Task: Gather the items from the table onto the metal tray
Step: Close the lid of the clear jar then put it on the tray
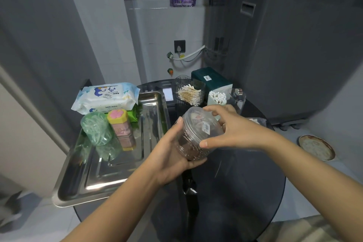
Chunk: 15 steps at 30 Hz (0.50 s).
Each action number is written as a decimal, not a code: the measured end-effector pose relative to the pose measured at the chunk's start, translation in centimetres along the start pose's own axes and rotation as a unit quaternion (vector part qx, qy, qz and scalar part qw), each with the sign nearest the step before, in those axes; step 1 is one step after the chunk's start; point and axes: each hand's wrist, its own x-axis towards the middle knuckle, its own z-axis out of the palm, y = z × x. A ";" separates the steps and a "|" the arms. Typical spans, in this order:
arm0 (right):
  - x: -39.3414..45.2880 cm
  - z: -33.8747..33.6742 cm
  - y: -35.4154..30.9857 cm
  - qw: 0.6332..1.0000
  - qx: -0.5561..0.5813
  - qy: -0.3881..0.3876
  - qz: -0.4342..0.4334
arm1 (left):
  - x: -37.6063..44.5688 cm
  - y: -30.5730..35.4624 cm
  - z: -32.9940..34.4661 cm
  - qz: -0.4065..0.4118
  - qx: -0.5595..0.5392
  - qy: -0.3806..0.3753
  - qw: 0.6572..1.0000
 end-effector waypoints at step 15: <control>0.1 0.1 -0.4 0.997 0.056 -0.029 -0.054 | 0.3 -0.3 0.1 -0.001 -0.025 -0.035 0.999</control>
